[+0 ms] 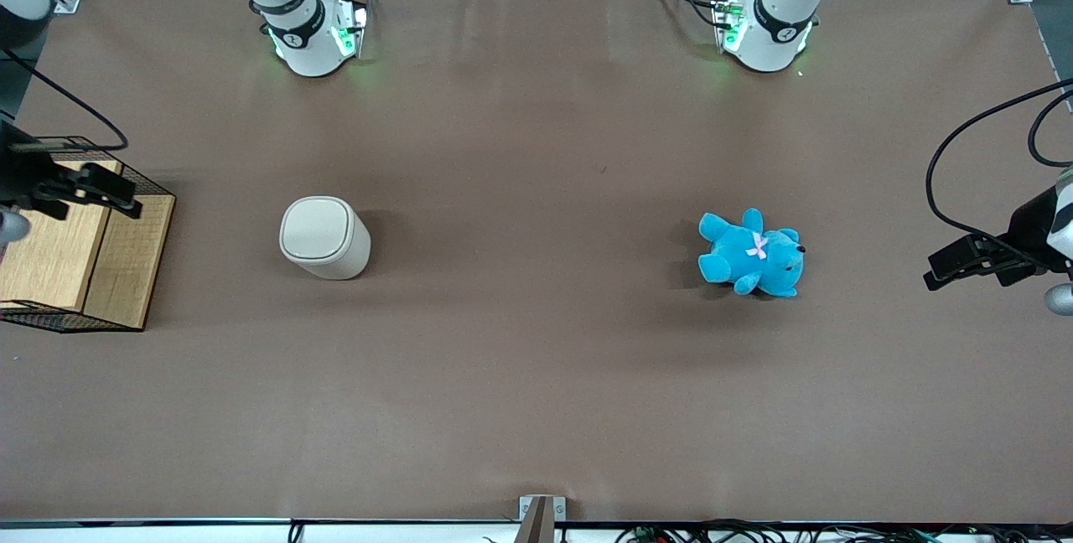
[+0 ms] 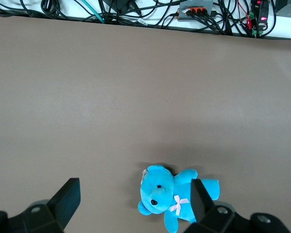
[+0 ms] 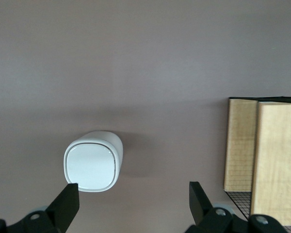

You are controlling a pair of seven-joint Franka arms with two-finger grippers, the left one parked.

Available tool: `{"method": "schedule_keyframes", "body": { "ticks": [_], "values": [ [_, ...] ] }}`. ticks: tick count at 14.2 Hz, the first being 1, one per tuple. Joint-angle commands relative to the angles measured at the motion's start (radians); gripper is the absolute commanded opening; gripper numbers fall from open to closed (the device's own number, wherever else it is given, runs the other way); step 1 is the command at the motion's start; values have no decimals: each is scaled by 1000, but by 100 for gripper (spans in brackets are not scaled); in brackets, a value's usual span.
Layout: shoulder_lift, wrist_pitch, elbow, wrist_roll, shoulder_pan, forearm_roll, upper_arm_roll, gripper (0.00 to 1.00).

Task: Open trash can with right arm
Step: 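Move the right gripper down onto the white trash can's lid, then press the lid with the right gripper and pull it back to flip open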

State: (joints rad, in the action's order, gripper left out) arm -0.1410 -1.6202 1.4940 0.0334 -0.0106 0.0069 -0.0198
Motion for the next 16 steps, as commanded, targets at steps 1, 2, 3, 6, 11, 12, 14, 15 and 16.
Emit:
{"method": "schedule_keyframes", "body": {
  "ticks": [1, 2, 3, 6, 11, 12, 14, 15, 16],
  "values": [
    [-14, 23, 8, -16, -22, 4, 3, 100],
    [-23, 40, 11, -24, -26, 7, 3, 87],
    [-29, 64, 12, -24, -40, 7, 3, 57],
    [-49, 77, 81, -23, -112, 7, 3, 3],
    [-113, -47, 233, -24, -180, 25, 4, 0],
    [-129, -81, 258, -24, -190, 33, 4, 0],
    [-178, -116, 279, -24, -203, 42, 4, 0],
    [-204, -124, 279, -24, -212, 42, 4, 0],
    [-222, -127, 279, -24, -218, 42, 4, 0]
  ]
}}
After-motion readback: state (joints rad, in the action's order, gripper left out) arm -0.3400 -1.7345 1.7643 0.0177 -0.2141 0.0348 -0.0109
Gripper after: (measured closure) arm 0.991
